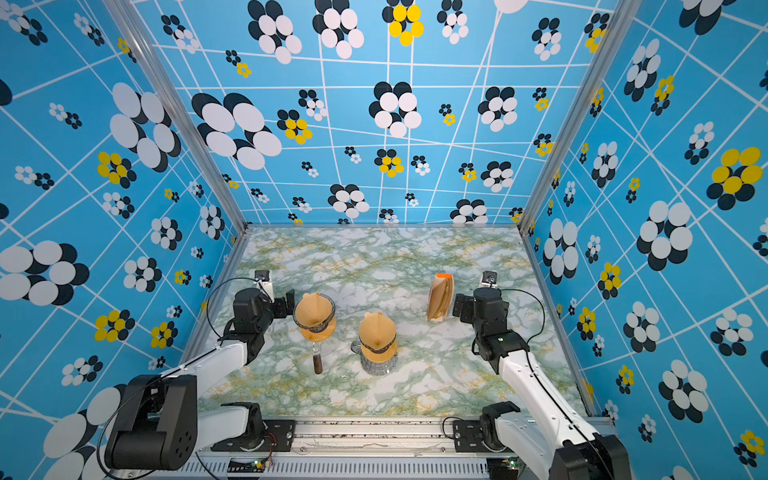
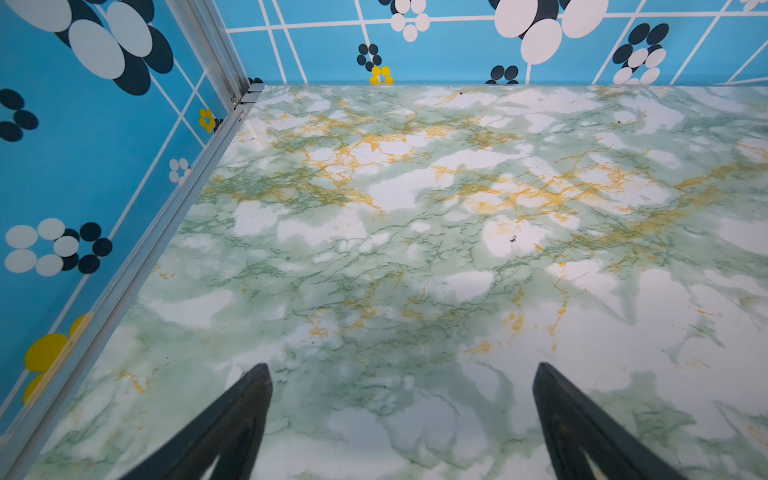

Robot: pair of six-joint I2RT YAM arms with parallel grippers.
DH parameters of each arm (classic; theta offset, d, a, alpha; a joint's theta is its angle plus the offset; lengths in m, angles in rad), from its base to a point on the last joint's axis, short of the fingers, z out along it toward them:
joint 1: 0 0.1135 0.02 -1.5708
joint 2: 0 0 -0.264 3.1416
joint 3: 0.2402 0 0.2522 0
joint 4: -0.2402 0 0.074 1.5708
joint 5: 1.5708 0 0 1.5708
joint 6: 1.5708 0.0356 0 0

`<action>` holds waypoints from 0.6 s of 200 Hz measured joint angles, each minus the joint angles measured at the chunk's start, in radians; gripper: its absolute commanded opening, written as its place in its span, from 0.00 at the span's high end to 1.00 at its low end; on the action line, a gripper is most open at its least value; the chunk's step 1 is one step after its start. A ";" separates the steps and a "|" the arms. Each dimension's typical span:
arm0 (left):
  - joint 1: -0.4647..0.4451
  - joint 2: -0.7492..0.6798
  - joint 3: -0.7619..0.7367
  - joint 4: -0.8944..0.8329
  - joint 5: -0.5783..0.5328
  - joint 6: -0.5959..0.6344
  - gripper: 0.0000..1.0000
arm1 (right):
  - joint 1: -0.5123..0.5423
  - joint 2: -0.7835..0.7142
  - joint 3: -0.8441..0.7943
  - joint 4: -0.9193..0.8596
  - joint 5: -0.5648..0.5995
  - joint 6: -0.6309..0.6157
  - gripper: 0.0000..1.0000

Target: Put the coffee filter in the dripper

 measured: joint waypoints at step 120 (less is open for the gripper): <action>-0.052 0.163 -0.025 0.298 0.012 0.054 0.01 | -0.160 0.176 -0.042 0.267 -0.064 -0.004 0.01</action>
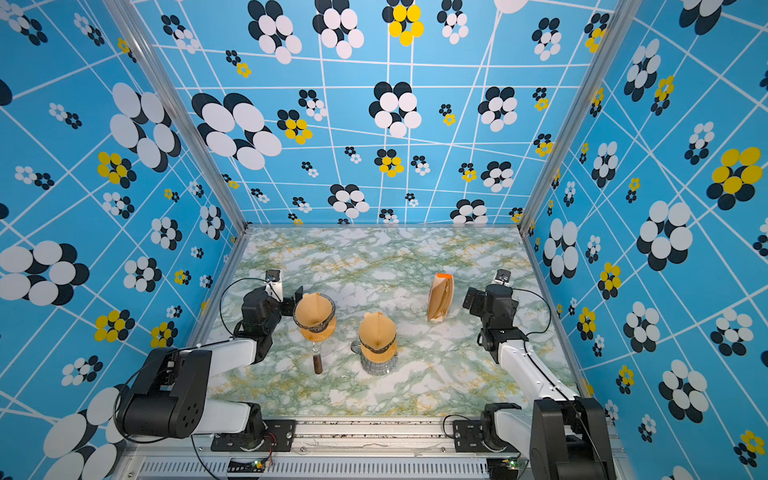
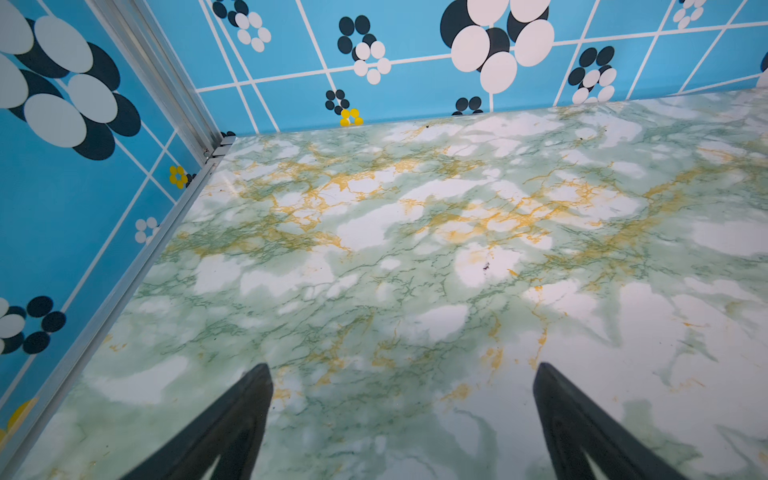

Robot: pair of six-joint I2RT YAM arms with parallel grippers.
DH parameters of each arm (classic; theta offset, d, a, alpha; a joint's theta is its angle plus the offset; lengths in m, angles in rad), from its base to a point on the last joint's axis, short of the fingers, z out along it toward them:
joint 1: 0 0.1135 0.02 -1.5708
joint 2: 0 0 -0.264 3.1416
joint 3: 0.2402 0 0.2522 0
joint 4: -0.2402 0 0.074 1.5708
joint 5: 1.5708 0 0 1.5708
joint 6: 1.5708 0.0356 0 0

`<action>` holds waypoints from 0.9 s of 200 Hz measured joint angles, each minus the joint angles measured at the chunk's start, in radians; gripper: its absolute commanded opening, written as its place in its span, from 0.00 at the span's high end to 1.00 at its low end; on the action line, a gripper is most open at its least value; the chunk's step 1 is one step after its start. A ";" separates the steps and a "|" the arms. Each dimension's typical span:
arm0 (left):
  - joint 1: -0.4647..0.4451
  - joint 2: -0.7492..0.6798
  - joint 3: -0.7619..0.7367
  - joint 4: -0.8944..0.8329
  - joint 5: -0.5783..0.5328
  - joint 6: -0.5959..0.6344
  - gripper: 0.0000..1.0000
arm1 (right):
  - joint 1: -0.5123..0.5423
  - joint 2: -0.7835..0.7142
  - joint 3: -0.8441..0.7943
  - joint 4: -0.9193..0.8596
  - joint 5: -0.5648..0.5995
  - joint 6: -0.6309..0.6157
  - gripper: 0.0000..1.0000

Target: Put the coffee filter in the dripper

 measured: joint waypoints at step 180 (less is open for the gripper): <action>0.063 0.100 -0.006 0.081 0.046 -0.048 0.01 | -0.064 0.297 -0.088 0.552 -0.172 -0.126 0.01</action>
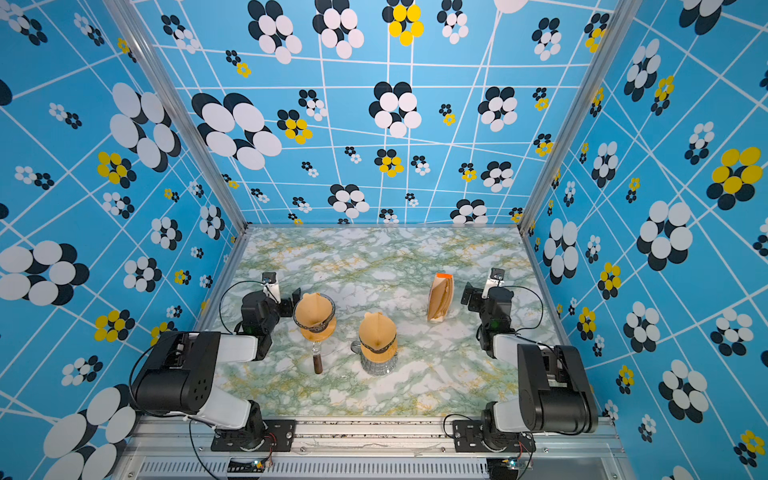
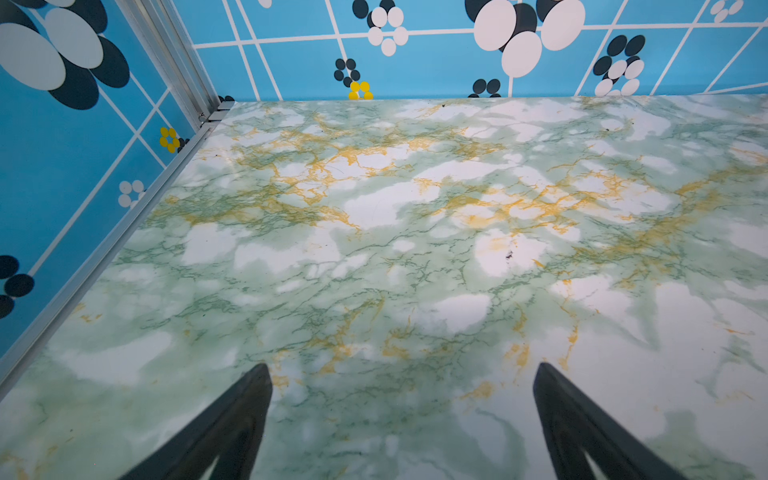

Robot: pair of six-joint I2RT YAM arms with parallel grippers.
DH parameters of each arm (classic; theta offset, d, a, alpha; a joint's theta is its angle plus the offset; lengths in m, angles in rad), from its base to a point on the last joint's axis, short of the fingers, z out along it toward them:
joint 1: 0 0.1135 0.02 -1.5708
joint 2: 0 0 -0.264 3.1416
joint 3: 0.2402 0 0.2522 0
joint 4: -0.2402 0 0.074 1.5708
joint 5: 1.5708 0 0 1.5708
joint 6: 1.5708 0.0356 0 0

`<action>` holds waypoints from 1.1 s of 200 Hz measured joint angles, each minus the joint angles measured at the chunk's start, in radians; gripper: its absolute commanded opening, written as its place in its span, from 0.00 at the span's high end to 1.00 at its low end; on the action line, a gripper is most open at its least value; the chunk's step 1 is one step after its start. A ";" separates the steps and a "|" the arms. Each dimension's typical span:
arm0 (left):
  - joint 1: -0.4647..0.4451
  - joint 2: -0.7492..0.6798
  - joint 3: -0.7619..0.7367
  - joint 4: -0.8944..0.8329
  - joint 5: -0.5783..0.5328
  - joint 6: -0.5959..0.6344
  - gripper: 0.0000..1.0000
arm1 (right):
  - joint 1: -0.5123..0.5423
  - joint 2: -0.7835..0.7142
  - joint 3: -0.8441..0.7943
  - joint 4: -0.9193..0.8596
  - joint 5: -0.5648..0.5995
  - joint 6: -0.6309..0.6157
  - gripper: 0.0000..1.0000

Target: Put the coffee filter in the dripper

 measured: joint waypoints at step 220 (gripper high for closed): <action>0.000 0.000 0.001 0.000 0.000 0.000 0.01 | -0.003 0.099 -0.035 0.180 -0.146 -0.059 0.01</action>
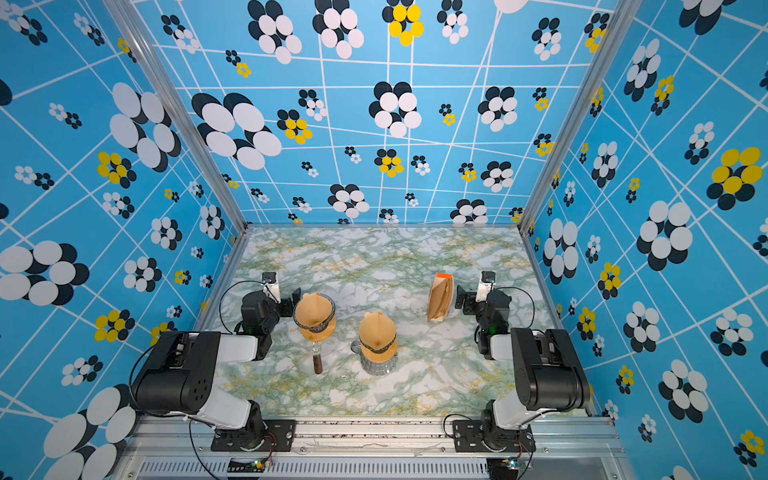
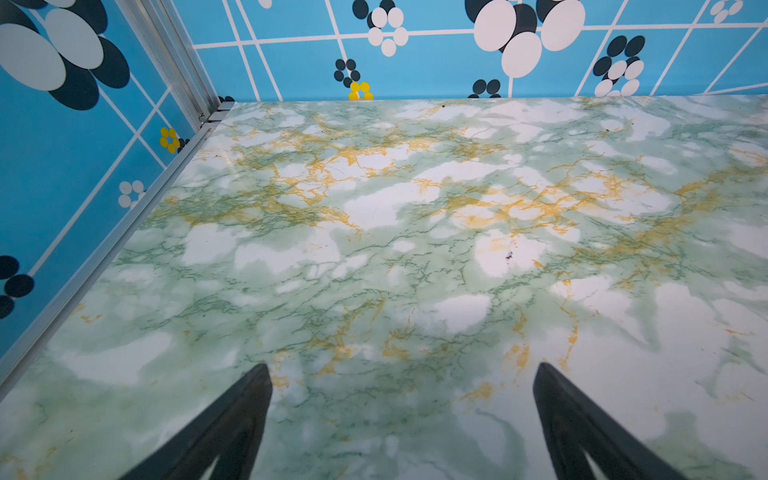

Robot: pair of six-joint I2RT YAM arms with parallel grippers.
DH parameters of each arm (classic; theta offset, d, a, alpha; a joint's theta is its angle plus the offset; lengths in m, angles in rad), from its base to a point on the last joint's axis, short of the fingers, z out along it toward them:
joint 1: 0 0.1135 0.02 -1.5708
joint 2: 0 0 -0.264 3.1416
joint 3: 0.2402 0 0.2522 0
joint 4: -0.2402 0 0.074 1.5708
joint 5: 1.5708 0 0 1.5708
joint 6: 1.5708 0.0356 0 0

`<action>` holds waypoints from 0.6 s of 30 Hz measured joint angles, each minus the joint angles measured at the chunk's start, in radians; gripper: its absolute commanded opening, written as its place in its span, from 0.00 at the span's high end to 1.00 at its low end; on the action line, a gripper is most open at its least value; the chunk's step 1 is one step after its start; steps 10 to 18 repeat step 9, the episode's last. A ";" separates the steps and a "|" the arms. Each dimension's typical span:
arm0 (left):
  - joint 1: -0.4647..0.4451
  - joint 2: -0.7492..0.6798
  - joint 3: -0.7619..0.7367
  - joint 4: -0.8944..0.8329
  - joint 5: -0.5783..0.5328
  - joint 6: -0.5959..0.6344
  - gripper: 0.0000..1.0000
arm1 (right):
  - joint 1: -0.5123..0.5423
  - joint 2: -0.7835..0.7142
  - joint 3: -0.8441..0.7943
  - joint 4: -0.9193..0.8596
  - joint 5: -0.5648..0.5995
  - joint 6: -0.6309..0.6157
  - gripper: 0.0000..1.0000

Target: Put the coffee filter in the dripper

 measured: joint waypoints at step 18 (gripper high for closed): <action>-0.001 0.000 0.005 -0.003 0.000 0.000 0.01 | 0.000 0.000 0.000 0.000 0.000 0.000 0.01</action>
